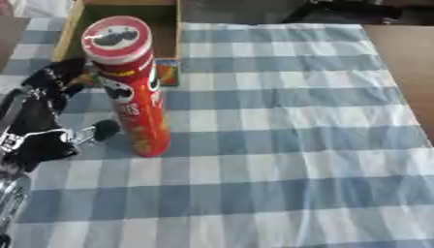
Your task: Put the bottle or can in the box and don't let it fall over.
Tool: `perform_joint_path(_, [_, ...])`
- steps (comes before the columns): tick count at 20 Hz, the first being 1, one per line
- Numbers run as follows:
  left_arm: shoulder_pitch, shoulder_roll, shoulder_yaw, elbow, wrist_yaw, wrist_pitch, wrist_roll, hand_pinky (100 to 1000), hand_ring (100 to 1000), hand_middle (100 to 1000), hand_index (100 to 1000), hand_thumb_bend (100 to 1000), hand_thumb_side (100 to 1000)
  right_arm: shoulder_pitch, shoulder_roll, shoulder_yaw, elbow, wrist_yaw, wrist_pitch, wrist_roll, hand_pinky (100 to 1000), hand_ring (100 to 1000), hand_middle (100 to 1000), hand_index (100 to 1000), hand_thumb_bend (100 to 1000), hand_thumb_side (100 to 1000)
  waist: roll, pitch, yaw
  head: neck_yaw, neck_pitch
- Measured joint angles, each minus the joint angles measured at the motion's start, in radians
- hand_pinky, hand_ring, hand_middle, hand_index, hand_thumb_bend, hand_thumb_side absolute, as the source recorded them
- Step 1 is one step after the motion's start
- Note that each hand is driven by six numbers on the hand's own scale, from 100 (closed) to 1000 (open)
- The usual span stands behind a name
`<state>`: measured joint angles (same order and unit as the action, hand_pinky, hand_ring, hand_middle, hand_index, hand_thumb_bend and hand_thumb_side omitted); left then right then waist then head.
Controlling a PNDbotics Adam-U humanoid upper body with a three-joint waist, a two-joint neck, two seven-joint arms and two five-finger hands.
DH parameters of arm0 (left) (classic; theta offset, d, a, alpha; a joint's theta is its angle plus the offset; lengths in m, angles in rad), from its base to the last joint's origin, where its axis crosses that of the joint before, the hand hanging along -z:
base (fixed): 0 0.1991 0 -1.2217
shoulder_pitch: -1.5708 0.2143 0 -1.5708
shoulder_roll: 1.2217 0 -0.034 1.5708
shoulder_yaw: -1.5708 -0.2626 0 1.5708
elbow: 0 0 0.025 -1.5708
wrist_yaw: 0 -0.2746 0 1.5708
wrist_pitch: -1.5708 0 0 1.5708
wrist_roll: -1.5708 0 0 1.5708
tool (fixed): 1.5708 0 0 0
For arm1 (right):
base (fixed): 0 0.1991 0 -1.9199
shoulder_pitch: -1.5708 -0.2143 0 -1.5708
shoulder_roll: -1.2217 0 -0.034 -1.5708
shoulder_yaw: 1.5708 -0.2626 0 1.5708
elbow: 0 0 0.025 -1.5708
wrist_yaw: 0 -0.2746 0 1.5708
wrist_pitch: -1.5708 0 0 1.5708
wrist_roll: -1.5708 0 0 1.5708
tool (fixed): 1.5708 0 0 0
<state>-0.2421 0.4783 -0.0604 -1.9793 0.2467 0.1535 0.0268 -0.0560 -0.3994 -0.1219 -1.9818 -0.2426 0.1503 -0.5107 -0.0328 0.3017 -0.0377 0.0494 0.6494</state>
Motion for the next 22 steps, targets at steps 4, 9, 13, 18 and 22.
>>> perform_joint_path(4, [-0.019, -0.018, -0.010, 0.000, -0.011, 0.029, 0.012, 1000, 1000, 903, 860, 865, 163, 0.000, 0.001, 0.000, 0.000, 0.000, 0.000, 0.001, 870, 1000, 939, 800, 100, 895, 0.000, 0.000, 0.001, 0.001, -0.001])
perform_joint_path(9, [-0.037, -0.042, -0.014, 0.000, -0.038, 0.060, 0.040, 1000, 1000, 899, 863, 881, 181, 0.000, 0.001, 0.000, 0.000, 0.000, 0.001, 0.002, 870, 1000, 939, 798, 100, 897, 0.000, 0.000, 0.001, 0.001, -0.001])
perform_joint_path(13, [-0.047, -0.058, -0.016, 0.000, -0.046, 0.079, 0.065, 1000, 1000, 898, 854, 881, 181, 0.000, 0.002, 0.000, 0.000, 0.000, 0.002, 0.002, 870, 1000, 939, 797, 100, 898, 0.000, 0.000, 0.000, 0.002, -0.002])
perform_joint_path(18, [-0.049, -0.058, -0.020, 0.000, -0.050, 0.081, 0.081, 1000, 1000, 903, 861, 894, 195, 0.000, 0.008, 0.001, 0.000, 0.000, 0.003, 0.003, 871, 1000, 939, 797, 100, 902, 0.000, 0.000, 0.000, 0.002, -0.002])
perform_joint_path(22, [-0.071, -0.069, -0.028, 0.003, -0.036, 0.083, 0.077, 1000, 1000, 891, 850, 907, 212, 0.000, 0.008, 0.004, 0.000, 0.000, 0.004, 0.004, 871, 1000, 939, 797, 100, 902, 0.000, 0.000, 0.000, 0.003, -0.009])
